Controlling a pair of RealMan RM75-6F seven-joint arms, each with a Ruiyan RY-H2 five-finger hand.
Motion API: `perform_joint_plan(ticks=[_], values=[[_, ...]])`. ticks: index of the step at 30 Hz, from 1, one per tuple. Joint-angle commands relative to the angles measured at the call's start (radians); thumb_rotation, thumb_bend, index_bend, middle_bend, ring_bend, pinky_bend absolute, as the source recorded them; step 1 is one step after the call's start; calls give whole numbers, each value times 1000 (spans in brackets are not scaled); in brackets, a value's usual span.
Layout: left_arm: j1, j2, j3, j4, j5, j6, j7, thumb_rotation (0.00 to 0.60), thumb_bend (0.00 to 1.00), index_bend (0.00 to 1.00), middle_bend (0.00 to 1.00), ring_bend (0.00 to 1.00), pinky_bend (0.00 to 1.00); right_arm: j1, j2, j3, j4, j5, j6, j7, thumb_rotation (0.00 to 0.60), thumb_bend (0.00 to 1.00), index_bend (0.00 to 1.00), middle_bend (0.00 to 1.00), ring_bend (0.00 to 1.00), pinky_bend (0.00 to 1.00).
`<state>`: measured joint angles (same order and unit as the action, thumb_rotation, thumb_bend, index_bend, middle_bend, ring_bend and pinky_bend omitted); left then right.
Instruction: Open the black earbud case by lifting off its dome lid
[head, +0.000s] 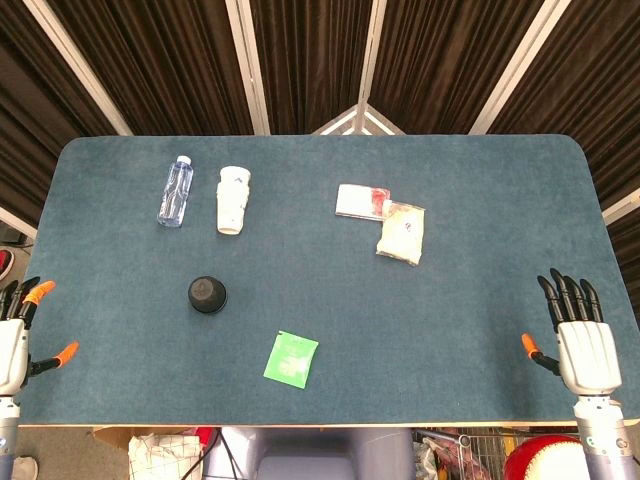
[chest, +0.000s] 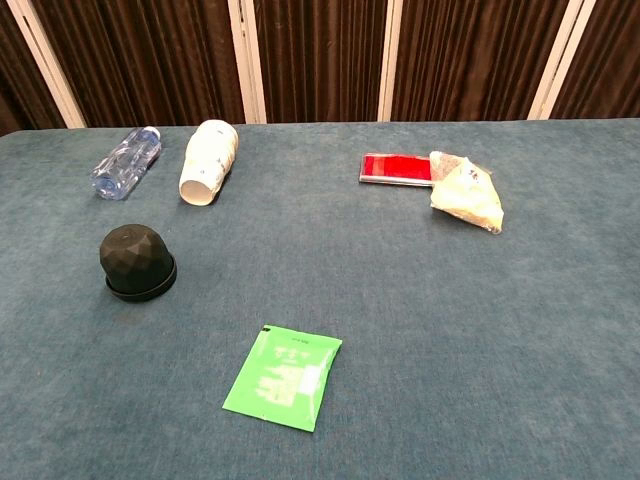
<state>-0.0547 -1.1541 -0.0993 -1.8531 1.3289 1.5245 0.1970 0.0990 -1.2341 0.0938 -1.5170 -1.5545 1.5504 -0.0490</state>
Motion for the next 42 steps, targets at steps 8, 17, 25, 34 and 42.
perform_joint_plan(ticks=[8,17,25,34,42], values=[[-1,10,19,-7,32,-17,-33,600,192,172,74,0,0,-12,-3,-14,7,-6,10,12,600,289,68,24,68,11],[-4,12,25,-3,39,-26,-43,600,192,170,73,0,0,-21,4,-16,-3,-6,19,4,600,289,68,24,68,11],[-2,18,32,-6,54,-28,-54,600,172,157,73,0,0,-9,8,-16,-3,-4,-4,4,600,289,68,24,68,11],[-33,8,40,5,46,-98,-70,600,70,108,66,0,0,-11,11,-12,-11,-1,1,10,600,289,68,24,68,11],[-107,-56,22,83,24,-236,-214,600,44,99,62,0,0,-11,11,-16,-10,-2,-3,16,600,289,68,24,68,11]])
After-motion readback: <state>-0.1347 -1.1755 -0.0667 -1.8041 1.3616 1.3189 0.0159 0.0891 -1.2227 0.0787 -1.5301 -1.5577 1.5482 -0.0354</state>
